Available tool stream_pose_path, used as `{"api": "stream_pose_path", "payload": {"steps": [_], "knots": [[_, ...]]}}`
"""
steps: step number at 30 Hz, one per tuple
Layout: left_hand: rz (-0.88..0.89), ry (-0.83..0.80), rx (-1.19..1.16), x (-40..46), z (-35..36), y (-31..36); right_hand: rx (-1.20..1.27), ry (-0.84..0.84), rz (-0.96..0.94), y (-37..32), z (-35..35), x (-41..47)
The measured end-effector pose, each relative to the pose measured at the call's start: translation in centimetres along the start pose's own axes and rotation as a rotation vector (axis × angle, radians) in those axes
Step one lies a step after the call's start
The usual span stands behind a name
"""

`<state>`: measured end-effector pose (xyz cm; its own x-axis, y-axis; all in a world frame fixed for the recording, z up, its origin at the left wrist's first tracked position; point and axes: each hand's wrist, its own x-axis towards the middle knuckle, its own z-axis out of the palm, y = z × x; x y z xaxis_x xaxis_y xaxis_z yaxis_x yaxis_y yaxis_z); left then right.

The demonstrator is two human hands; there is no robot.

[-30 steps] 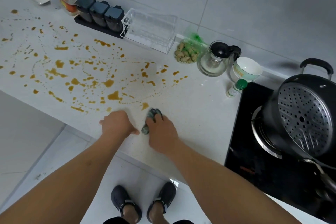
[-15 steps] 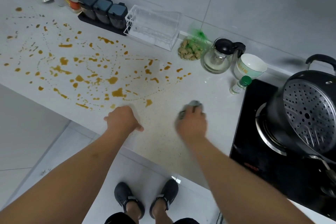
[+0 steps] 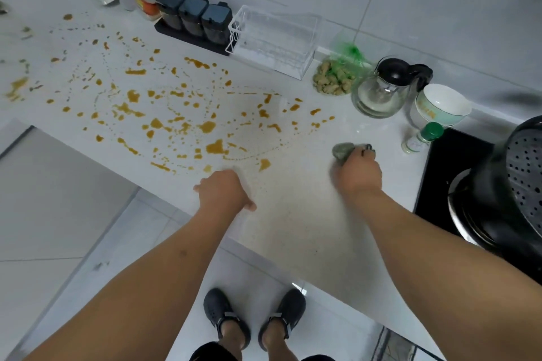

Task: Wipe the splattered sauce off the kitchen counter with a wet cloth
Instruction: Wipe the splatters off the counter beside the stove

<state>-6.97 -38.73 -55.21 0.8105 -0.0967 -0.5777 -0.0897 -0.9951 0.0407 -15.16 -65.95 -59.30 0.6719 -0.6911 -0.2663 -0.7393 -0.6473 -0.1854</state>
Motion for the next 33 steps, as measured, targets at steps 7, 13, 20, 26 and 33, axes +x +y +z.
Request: {"api": "stream_pose_path", "payload": {"steps": [7,13,20,26,33], "knots": [[-0.015,-0.007,-0.012,-0.2,-0.2,0.2,-0.06,-0.12,-0.35,-10.2,0.8,-3.2],[-0.043,-0.014,-0.04,-0.2,0.0,0.2,-0.157,-0.077,-0.78,-8.8,3.4,-6.6],[-0.04,-0.039,-0.06,-0.3,0.4,-0.2,-0.157,-0.017,-0.207,-3.8,0.7,1.2],[-0.014,-0.043,-0.063,-0.4,0.3,-0.2,0.011,-0.098,-0.24,-12.2,2.2,-1.4],[0.052,-0.063,0.057,-1.7,1.8,-1.4,-0.074,-0.162,-0.683,-12.9,4.6,-9.2]]}}
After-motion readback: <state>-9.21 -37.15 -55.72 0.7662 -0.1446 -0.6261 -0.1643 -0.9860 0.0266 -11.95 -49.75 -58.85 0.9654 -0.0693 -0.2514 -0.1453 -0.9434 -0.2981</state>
